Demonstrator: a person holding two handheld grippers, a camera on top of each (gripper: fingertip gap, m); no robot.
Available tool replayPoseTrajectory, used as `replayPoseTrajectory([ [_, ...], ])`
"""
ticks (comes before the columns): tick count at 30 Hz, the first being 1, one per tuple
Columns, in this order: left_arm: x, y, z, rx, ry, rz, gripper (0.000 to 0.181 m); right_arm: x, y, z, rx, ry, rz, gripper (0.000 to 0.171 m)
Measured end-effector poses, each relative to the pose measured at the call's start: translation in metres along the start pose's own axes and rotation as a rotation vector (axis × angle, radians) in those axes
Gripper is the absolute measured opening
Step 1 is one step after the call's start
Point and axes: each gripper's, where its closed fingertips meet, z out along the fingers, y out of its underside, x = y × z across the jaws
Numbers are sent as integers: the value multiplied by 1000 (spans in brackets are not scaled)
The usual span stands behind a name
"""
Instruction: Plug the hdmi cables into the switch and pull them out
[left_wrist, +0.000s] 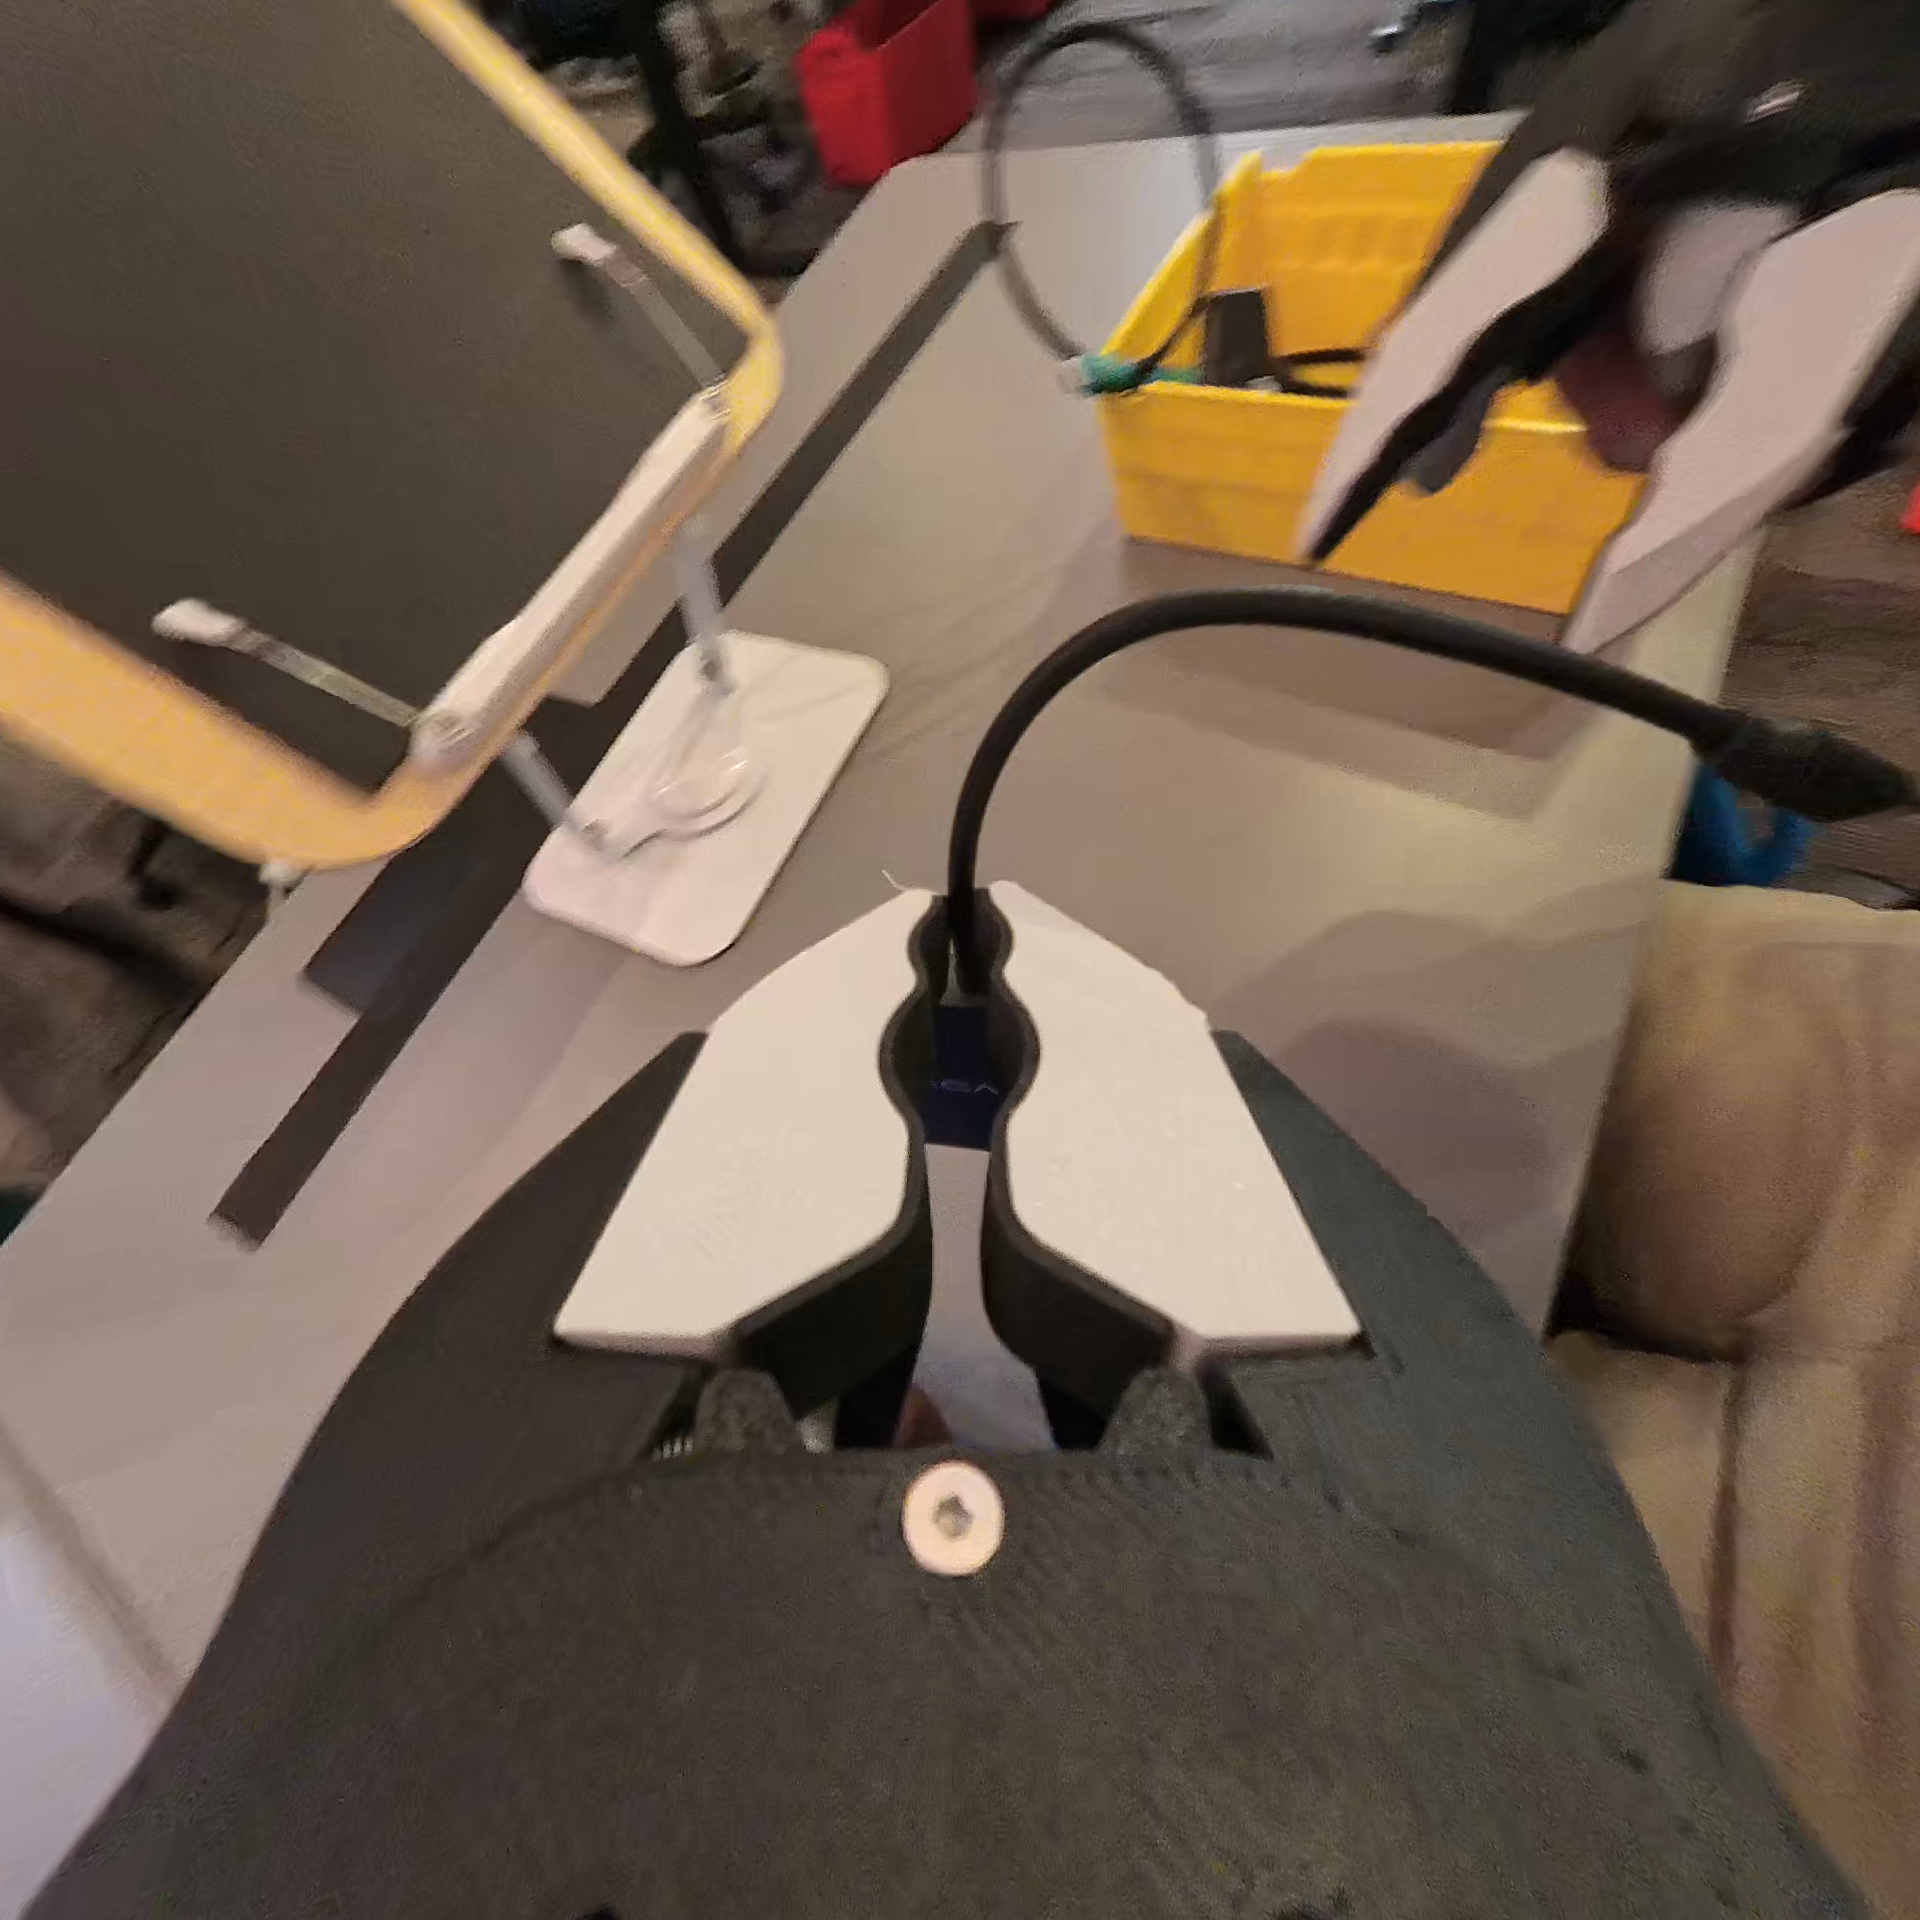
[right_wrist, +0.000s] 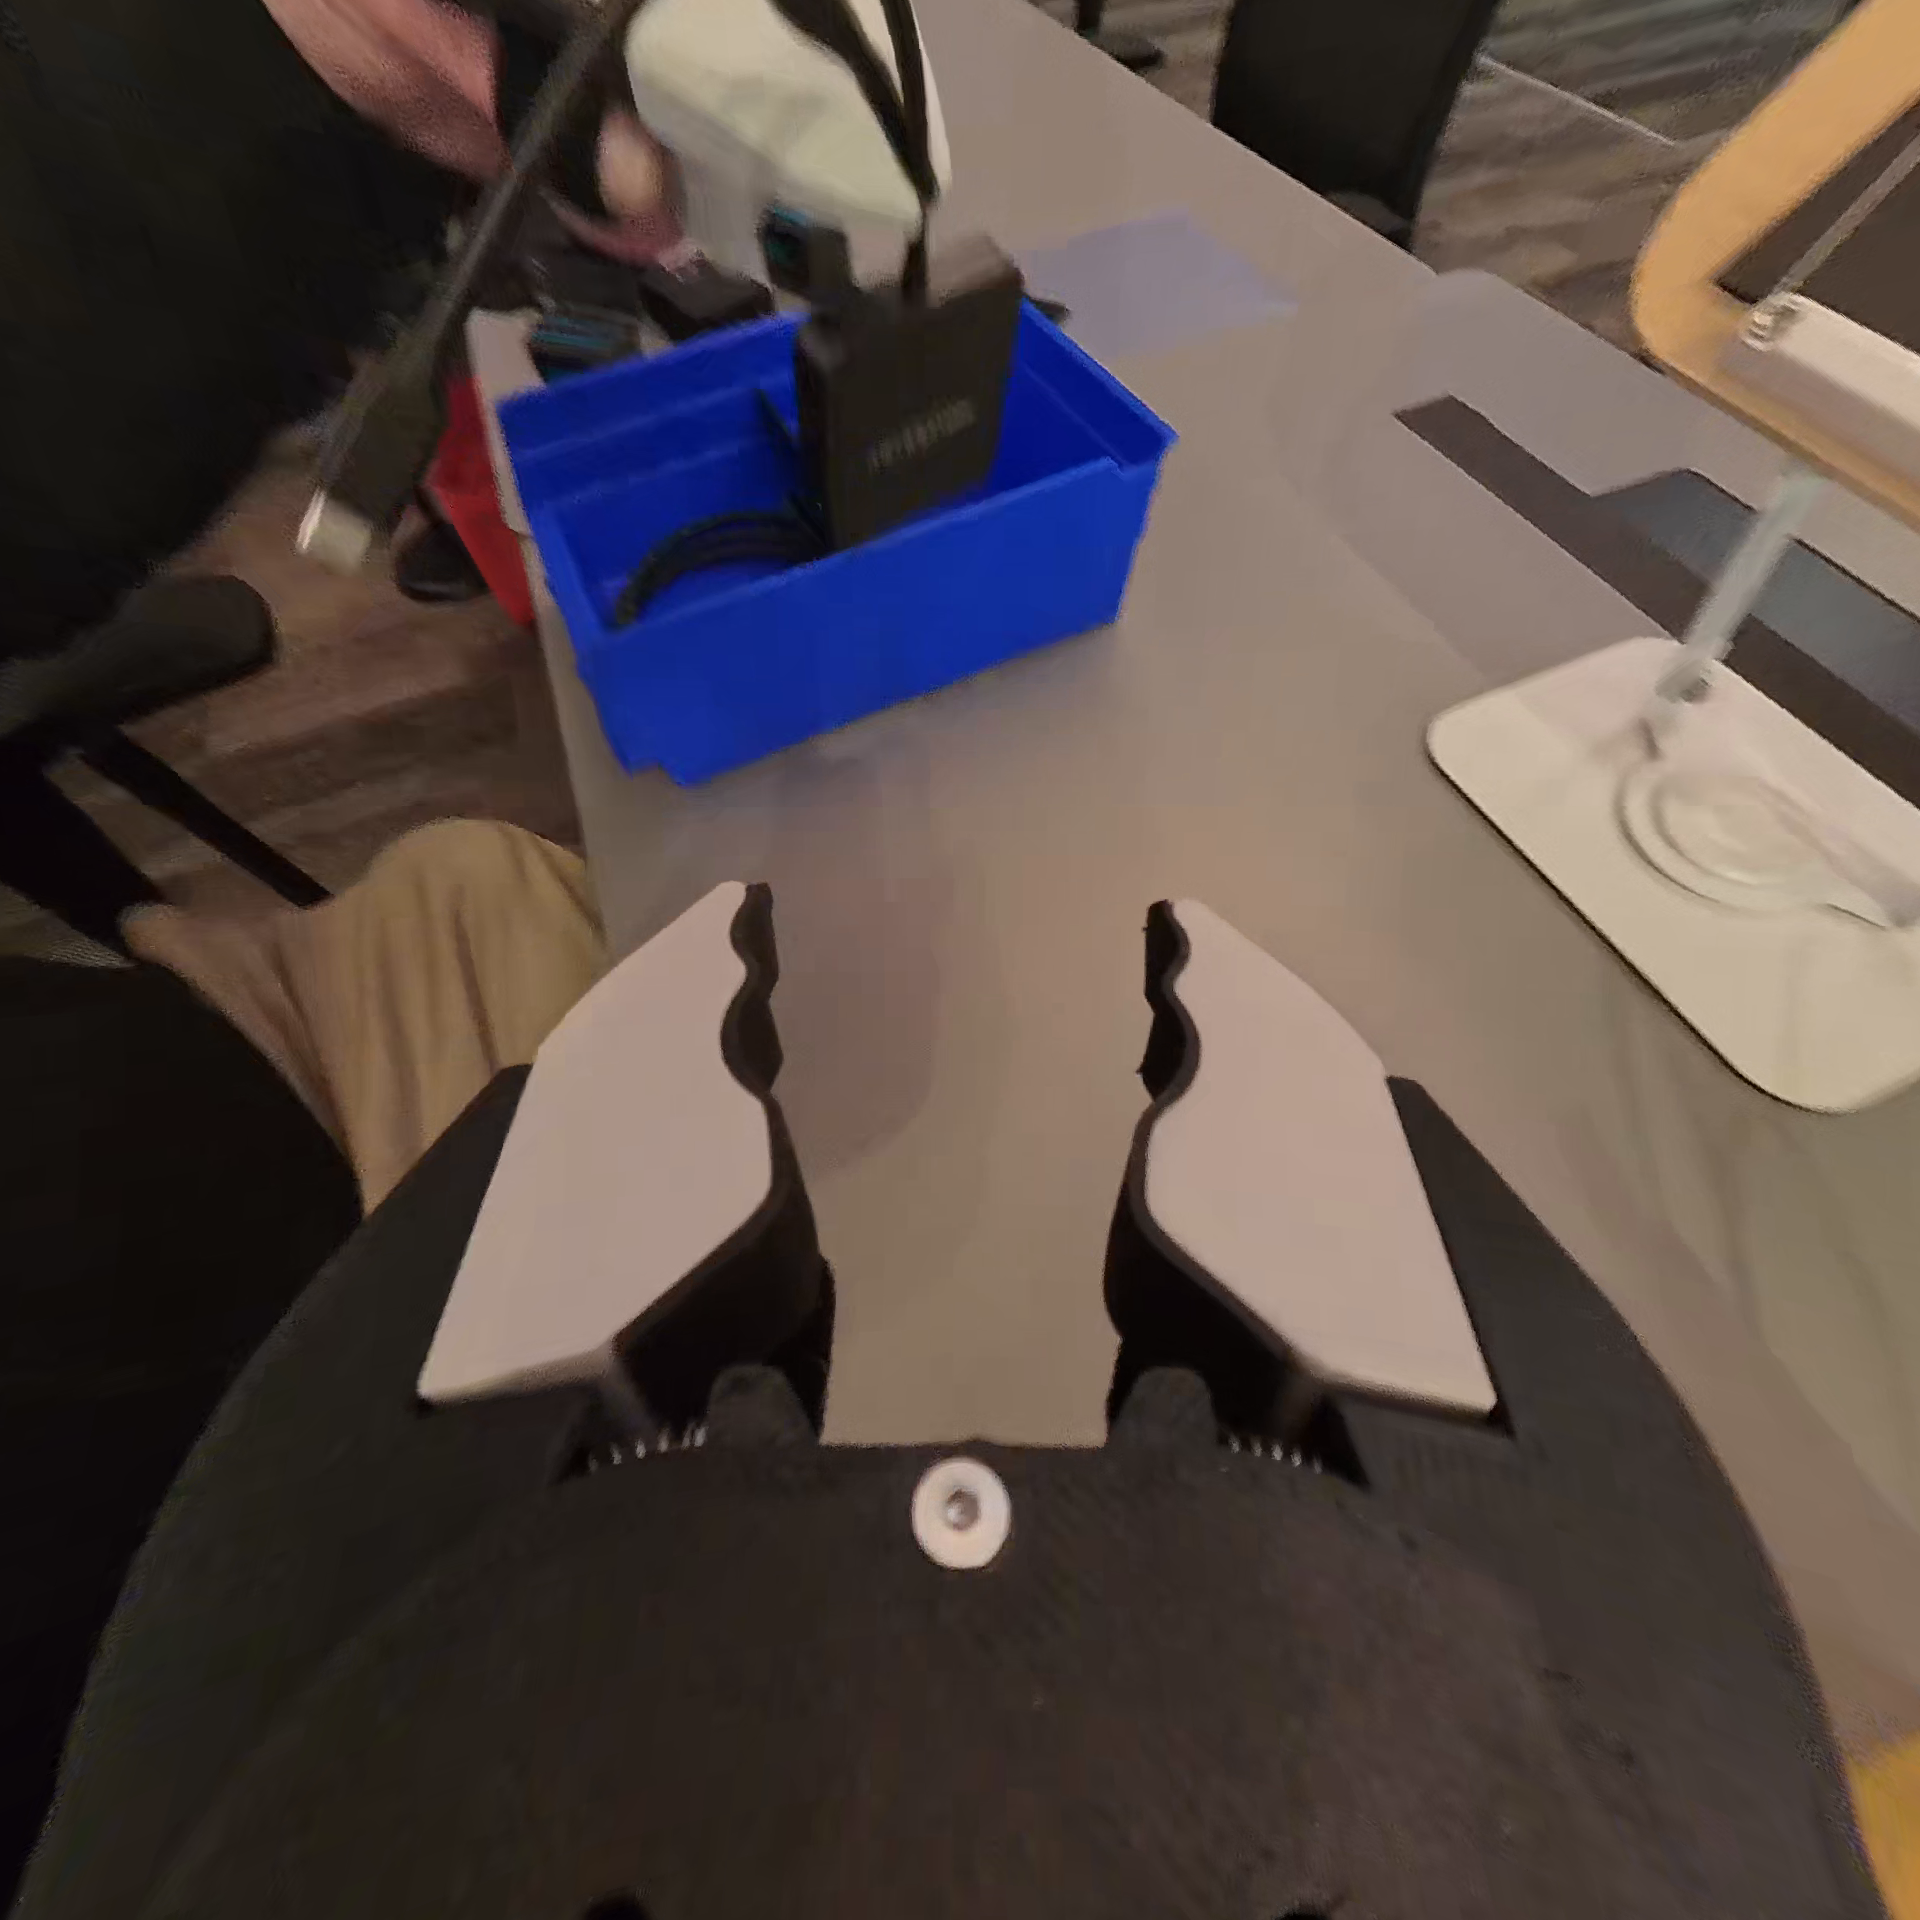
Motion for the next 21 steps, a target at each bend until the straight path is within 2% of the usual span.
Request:
replayPoseTrajectory([
  [1, 14, -6, 6, 18, 49, 32, 3, -6, -3, 6, 24, -38, 11, 70],
  [7, 90, -32, 23, 142, 342, 193, 4, -32, -9, 31, 115, -212, -13, 88],
  [12, 131, -50, 19, 261, 557, 226, 4, -52, -10, 38, 200, -370, -17, 92],
  [14, 138, -50, 21, 270, 590, 248, 4, -65, -13, 36, 239, -443, -36, 80],
  [15, 140, -50, 22, 273, 601, 249, 3, -71, -13, 34, 249, -486, -43, 67],
  [18, 145, -48, 23, 287, 648, 232, 4, -79, -7, 35, 228, -550, -40, 57],
  [20, 148, -47, 19, 304, 680, 218, 4, -77, -1, 34, 210, -551, -50, 19],
  [21, 145, -46, 19, 305, 665, 209, 4, -78, 1, 32, 208, -570, -45, 16],
])
